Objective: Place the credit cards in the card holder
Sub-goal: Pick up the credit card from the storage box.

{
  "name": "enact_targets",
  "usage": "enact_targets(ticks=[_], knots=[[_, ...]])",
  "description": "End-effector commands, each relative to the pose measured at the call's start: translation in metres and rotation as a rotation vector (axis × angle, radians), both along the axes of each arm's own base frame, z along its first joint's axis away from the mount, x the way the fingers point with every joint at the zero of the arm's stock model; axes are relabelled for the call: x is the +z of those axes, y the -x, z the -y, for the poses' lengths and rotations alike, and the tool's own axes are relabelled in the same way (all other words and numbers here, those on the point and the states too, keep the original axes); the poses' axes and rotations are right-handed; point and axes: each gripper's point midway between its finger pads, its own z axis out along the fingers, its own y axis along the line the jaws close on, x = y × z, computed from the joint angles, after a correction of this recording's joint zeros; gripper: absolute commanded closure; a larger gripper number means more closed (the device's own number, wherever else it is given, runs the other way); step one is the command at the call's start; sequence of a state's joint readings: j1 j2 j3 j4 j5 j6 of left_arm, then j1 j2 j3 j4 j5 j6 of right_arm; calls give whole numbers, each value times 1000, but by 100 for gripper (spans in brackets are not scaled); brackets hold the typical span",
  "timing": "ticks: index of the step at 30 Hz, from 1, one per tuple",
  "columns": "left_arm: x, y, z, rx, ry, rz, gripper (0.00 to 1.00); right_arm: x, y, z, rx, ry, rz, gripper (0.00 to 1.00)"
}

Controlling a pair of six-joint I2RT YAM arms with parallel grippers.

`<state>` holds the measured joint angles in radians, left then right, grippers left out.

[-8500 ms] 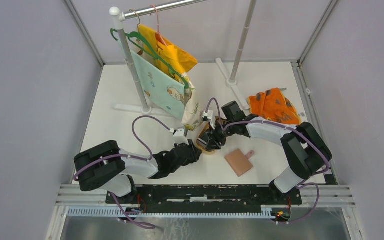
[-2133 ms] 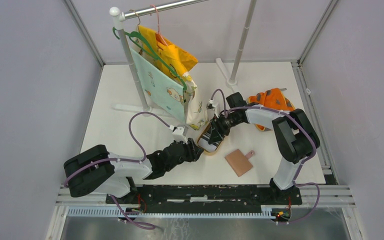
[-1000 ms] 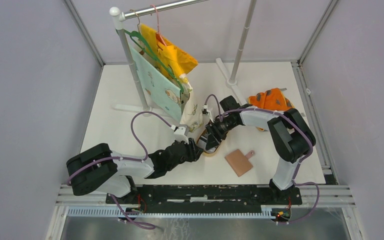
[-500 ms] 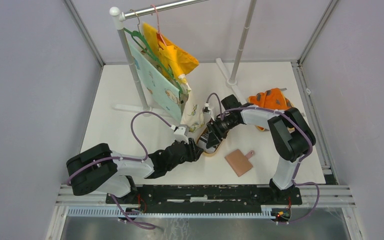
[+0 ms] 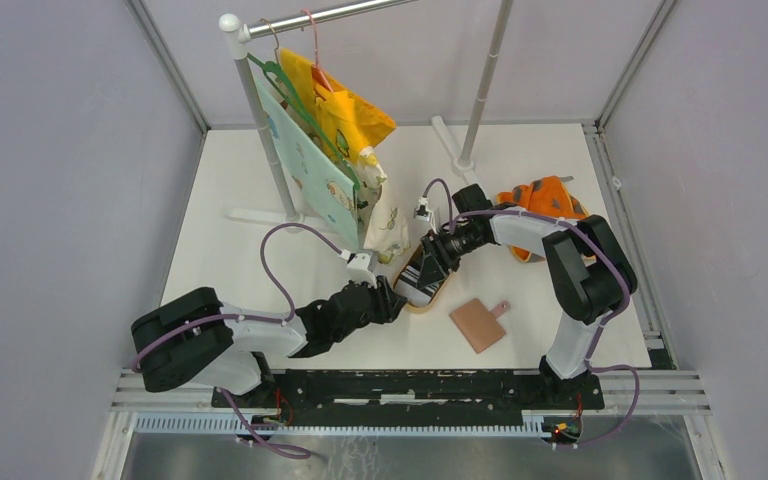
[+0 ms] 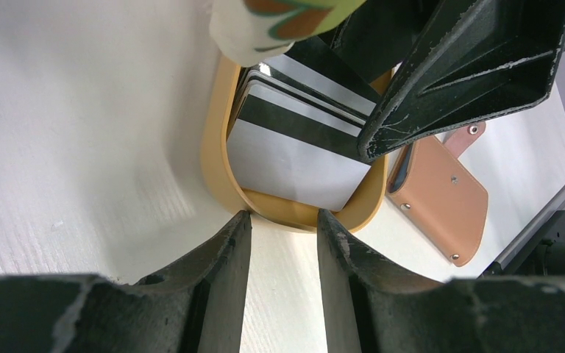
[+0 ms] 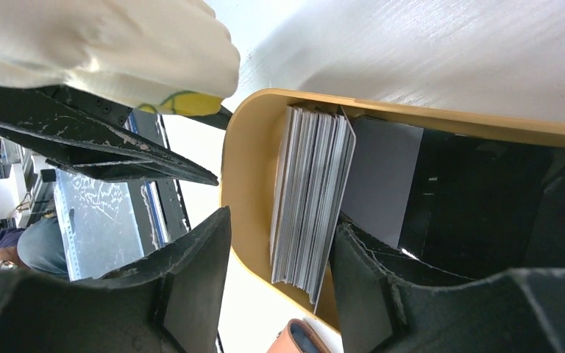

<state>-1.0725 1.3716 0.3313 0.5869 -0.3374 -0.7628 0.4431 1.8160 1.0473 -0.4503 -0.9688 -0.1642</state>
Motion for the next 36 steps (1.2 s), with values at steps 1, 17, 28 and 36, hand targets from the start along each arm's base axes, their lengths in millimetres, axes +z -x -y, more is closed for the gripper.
enact_targets(ticks=[1, 17, 28, 36], knots=[[24, -7, 7, 7, 86, 52, 55, 21, -6, -7, 12, -67, 35, 46], [25, -6, 8, -1, 88, 55, 56, 12, -19, 4, -49, -56, 19, 61], [25, -6, 8, -4, 87, 56, 55, -1, -29, 14, -99, -19, 2, 69], [25, -6, 9, -9, 85, 56, 55, -8, -34, 20, -123, 1, -5, 72]])
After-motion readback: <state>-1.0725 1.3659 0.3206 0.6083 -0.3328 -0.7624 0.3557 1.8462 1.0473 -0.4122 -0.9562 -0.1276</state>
